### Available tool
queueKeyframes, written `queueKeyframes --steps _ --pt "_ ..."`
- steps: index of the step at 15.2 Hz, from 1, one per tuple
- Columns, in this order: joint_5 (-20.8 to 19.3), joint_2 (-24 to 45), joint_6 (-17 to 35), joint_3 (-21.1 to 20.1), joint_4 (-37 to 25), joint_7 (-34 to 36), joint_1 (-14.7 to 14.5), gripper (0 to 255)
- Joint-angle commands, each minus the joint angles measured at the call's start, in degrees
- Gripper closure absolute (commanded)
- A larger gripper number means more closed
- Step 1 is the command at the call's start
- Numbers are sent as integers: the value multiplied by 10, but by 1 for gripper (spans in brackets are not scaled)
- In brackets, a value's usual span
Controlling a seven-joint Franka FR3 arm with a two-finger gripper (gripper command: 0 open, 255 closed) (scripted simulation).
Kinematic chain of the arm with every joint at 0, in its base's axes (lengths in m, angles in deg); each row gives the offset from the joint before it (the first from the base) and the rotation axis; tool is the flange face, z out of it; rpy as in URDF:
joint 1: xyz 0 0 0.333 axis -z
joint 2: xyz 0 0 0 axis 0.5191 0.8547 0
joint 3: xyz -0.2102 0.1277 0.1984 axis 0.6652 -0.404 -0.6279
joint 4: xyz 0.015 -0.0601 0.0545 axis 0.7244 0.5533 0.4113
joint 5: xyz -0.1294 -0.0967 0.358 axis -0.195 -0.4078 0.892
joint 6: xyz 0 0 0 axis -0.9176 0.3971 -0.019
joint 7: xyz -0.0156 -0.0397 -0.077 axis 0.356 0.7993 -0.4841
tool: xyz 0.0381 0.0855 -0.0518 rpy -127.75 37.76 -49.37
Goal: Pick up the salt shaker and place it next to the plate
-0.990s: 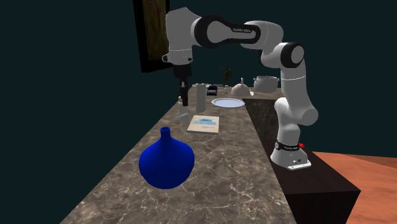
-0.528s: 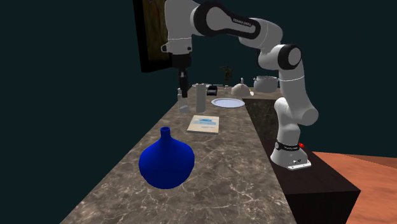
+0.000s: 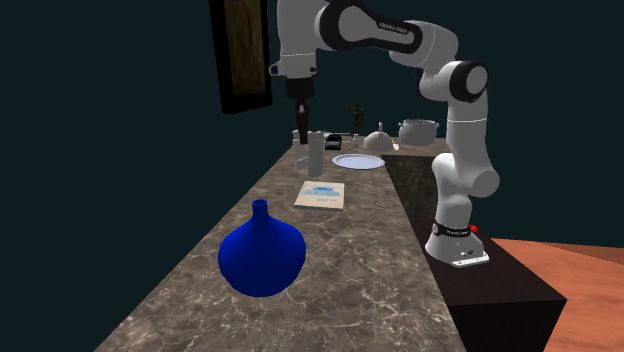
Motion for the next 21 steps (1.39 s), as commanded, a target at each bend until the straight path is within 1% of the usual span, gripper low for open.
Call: queueKeyframes --steps 1,5,10,15,21 --pt "6 -49 17 7 64 -16 12 255" --pt "13 -133 39 27 166 -53 32 255" --pt "11 -226 53 57 266 -102 52 255" --pt "-2 -307 56 91 344 -153 69 255" --pt "-30 -392 49 137 413 -217 91 255"
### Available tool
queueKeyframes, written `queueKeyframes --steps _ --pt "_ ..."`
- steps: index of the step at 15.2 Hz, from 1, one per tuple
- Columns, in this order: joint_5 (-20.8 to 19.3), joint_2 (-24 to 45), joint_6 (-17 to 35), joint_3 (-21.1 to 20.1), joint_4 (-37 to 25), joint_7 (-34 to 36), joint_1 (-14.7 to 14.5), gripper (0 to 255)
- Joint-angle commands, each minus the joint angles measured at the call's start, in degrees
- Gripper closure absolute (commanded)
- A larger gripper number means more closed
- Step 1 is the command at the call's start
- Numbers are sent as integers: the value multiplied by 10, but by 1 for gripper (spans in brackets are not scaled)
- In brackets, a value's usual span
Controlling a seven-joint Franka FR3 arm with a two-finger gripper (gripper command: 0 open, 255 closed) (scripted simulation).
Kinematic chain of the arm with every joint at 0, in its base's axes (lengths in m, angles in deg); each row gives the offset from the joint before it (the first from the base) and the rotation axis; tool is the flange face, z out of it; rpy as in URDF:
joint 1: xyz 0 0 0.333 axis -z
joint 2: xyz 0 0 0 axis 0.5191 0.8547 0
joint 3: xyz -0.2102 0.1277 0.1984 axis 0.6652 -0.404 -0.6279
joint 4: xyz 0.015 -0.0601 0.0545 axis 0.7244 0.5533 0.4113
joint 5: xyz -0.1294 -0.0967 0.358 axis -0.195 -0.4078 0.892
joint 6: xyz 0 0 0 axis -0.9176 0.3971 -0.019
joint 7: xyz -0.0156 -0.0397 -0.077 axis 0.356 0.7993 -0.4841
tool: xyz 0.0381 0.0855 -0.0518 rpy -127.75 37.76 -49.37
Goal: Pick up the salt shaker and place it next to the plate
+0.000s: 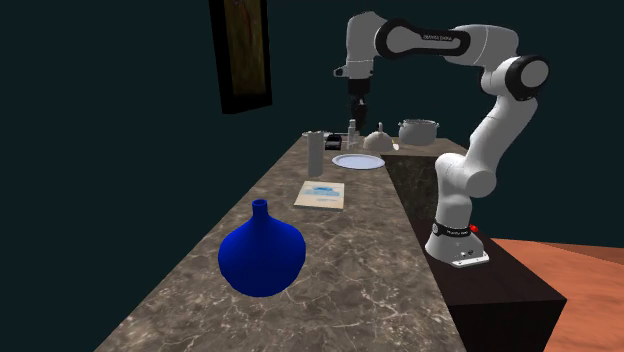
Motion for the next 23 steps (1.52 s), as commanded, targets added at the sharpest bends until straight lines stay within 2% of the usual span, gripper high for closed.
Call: queueKeyframes --steps 1,13,23 --pt "-12 -27 1 17 25 -23 8 255" --pt "-108 -150 -25 134 86 -176 62 255" --pt "-121 -177 40 147 179 -162 68 255"
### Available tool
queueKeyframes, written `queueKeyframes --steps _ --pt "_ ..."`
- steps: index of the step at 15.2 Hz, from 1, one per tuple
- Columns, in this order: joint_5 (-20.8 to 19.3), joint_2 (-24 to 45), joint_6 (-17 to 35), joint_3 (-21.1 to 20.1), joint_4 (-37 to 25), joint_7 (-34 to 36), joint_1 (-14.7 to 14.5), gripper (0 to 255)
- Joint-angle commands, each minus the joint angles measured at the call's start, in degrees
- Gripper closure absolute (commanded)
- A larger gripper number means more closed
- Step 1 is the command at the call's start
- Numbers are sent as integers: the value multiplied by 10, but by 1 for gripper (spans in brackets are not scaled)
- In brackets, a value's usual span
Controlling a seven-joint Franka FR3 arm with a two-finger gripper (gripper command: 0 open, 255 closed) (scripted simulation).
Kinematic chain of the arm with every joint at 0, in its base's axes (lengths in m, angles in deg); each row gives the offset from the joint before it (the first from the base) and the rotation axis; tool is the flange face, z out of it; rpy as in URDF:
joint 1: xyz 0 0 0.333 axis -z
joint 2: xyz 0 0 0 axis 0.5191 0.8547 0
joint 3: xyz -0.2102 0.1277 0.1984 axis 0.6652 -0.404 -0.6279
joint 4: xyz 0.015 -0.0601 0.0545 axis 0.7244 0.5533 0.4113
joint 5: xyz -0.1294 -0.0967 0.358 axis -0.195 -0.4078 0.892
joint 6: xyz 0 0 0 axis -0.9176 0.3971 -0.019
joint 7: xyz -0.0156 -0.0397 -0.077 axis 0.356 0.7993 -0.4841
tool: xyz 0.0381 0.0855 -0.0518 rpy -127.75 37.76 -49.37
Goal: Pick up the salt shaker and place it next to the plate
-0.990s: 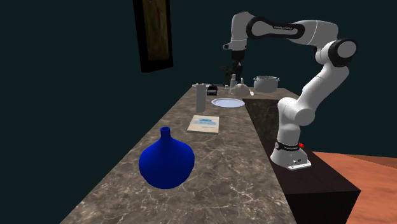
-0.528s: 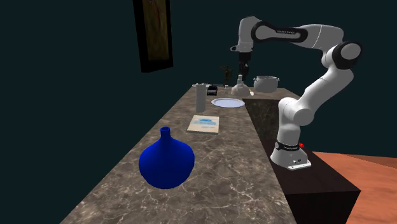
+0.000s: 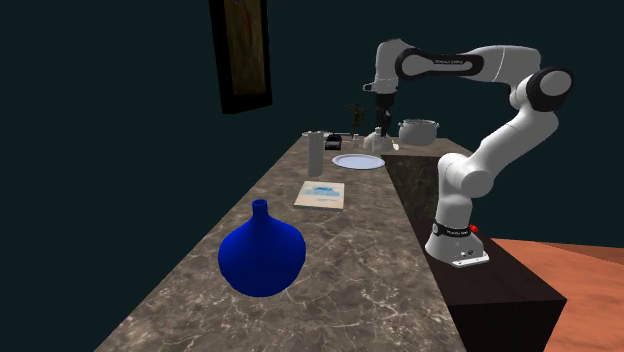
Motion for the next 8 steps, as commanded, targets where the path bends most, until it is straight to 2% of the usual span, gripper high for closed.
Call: queueKeyframes --steps 1,8 --pt "-4 -4 14 4 18 2 1 255" --pt "-16 -16 61 16 77 11 6 255"
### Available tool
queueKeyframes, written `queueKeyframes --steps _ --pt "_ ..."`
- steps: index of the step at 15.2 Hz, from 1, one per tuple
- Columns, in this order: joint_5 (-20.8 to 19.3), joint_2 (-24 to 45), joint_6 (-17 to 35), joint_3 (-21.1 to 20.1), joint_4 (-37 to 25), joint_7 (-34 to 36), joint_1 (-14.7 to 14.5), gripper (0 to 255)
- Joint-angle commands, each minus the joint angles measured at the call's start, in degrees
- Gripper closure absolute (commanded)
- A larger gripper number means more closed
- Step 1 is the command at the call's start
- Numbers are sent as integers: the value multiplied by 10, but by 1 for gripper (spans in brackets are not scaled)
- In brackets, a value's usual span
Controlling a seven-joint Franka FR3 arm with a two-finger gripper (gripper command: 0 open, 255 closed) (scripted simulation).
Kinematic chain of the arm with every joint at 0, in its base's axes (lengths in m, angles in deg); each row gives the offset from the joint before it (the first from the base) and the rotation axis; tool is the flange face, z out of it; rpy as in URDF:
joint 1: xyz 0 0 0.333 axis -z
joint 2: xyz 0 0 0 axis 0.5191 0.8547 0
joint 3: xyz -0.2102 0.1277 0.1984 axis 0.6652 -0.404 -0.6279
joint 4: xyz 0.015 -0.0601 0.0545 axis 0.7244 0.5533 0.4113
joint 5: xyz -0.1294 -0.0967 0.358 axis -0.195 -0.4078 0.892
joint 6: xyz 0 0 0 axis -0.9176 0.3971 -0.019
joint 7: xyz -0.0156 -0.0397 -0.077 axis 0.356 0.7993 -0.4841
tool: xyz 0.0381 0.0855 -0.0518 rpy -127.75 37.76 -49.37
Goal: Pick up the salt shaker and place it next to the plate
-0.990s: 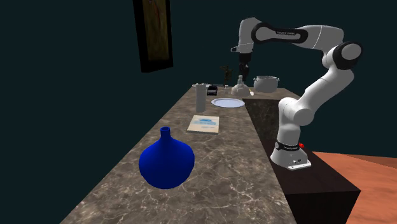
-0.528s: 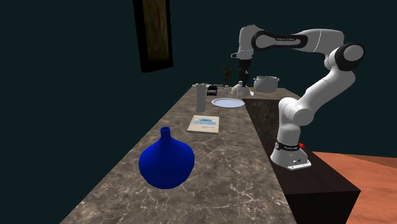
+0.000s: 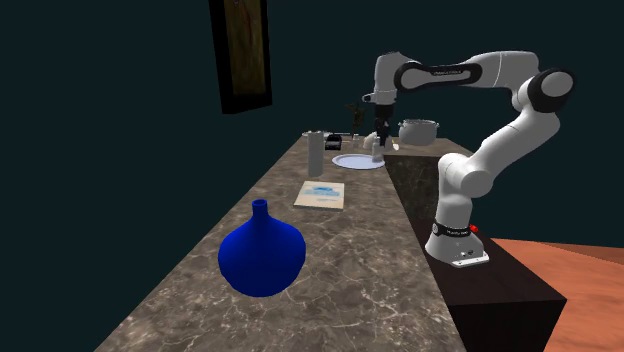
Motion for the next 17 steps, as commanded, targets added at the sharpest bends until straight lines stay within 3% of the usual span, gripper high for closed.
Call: queueKeyframes --steps 1,14,17 --pt "-4 -3 16 4 19 3 1 255" --pt "-33 -6 109 33 116 20 12 255" --pt "-33 -6 112 33 118 20 12 255"
